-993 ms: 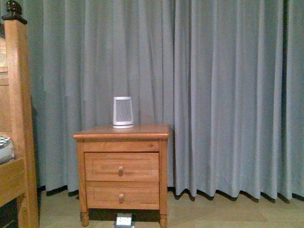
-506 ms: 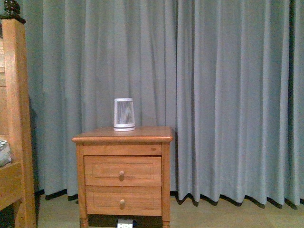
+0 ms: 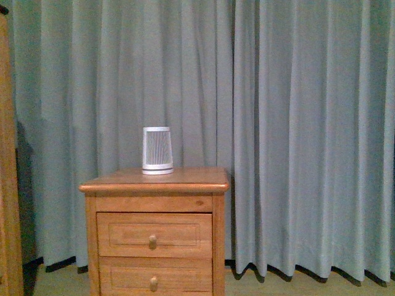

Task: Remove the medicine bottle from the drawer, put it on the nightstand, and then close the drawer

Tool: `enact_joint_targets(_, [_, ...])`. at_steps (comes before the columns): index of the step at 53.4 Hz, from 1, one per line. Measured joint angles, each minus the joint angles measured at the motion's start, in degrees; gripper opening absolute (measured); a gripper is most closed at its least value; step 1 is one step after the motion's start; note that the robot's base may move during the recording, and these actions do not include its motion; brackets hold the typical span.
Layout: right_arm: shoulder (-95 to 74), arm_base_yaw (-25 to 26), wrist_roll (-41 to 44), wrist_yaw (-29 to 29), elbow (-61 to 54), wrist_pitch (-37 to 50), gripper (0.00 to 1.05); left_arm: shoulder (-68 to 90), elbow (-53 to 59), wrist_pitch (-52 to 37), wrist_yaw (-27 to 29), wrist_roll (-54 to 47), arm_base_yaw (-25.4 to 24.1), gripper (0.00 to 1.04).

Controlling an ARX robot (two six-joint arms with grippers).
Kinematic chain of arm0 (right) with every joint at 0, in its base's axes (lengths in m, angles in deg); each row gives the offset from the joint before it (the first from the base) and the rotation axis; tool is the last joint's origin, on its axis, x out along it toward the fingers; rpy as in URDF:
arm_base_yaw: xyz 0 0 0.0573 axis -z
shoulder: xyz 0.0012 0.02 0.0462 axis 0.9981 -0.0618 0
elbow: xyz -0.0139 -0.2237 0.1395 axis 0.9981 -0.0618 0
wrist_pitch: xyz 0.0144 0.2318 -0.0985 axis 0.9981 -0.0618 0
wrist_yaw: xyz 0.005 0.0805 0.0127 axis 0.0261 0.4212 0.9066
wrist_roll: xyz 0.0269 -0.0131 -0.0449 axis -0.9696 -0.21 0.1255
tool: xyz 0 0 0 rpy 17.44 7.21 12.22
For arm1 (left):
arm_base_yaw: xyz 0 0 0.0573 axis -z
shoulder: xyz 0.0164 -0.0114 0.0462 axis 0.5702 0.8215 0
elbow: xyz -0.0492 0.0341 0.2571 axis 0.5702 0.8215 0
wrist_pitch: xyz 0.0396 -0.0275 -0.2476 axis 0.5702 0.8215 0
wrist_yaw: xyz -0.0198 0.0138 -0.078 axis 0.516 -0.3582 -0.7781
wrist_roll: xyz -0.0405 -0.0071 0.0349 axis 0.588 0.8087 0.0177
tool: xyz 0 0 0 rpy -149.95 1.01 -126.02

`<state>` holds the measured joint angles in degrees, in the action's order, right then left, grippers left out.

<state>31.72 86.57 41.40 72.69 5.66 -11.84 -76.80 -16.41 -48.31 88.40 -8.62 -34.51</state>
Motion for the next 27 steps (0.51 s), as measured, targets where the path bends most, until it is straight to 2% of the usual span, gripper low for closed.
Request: enact_joint_targets(27, [0.0,0.0,0.0,0.0,0.0,0.0,0.98,0.0,0.0,0.0,0.0,0.0,0.0,0.98])
